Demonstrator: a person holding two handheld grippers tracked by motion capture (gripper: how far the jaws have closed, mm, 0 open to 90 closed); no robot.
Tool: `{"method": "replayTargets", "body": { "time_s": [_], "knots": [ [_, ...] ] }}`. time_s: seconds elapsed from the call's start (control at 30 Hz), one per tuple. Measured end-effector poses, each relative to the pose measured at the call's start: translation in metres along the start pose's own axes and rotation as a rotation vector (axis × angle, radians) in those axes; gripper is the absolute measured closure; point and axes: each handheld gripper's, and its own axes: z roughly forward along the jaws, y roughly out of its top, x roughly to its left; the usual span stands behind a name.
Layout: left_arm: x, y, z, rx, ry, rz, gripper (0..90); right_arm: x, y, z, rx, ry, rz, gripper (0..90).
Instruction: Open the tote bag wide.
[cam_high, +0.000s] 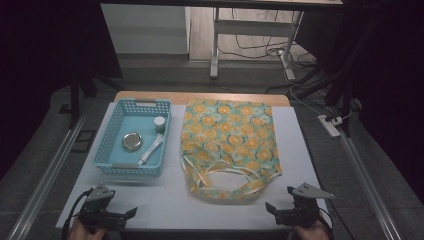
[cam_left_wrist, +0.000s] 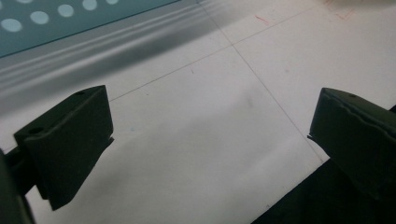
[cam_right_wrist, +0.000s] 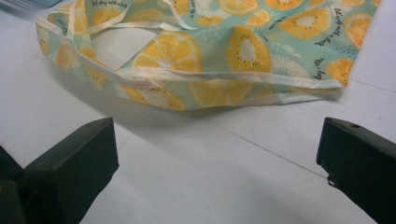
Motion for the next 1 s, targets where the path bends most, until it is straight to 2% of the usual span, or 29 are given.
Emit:
{"method": "replayTargets", "body": {
  "time_s": [0.17,0.53,0.87,0.93,1.0],
  "knots": [
    [-0.0003,0.0012,0.0014,0.004,-0.009,0.015,0.0,0.0013,0.0005,0.0011,0.010,0.008,-0.017,0.0],
    [-0.0009,0.0016,0.0024,0.012,-0.016,0.019,0.1,0.0026,0.0008,0.0022,0.019,0.005,-0.030,0.0],
    [-0.0007,0.0010,0.0003,-0.014,-0.018,0.024,0.0,0.0039,0.0024,0.0026,0.038,0.011,-0.040,0.0],
    [-0.0011,0.0015,0.0001,-0.028,-0.020,0.028,0.0,0.0041,0.0046,0.0009,0.031,0.015,-0.037,0.0],
    [-0.0015,0.0020,0.0011,-0.020,-0.016,0.030,0.0,0.0048,0.0070,-0.0007,0.024,0.016,-0.045,0.0]
  ]
}}
